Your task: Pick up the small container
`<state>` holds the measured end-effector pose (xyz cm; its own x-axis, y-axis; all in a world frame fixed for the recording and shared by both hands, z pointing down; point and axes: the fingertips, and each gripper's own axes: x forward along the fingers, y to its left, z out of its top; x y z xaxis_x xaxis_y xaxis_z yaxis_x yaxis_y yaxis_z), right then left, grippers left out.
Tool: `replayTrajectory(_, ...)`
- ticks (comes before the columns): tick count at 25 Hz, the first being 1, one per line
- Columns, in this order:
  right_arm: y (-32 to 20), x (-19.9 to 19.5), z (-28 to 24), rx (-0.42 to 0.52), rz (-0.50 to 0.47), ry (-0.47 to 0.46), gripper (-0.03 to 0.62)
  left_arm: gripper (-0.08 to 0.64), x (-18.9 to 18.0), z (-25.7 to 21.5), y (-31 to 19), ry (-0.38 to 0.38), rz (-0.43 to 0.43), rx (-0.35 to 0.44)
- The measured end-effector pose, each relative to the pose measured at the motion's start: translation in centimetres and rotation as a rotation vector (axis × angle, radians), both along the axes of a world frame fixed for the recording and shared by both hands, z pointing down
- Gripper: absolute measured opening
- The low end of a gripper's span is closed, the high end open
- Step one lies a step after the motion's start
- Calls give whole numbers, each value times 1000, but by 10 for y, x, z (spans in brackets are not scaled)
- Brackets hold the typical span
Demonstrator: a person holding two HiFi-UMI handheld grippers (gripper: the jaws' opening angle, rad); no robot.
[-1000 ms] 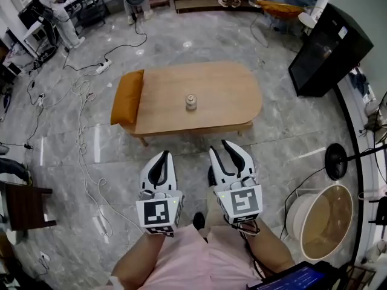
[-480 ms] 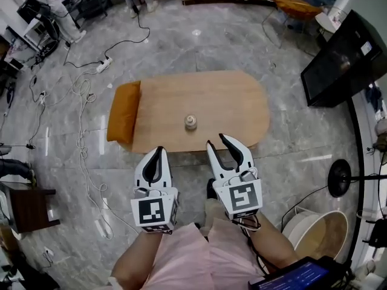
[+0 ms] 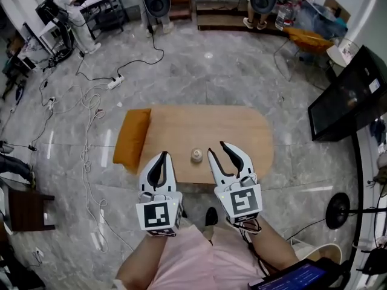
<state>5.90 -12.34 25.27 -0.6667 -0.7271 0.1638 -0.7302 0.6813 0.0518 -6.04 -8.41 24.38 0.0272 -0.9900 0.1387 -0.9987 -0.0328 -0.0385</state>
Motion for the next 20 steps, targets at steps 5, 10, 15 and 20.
replayTrajectory(5,-12,-17,8,-1,-7,36,301,12,-21,4,-20,8,3,6)
replayTrajectory(10,-24,-44,27,9,-16,70,313,12,-42,13,-40,28,50,21)
replayTrajectory(15,-36,-59,60,-33,6,95,331,12,-48,46,-58,60,115,-19)
replayTrajectory(20,-44,-70,107,-75,17,133,350,12,-52,85,-74,95,155,-64)
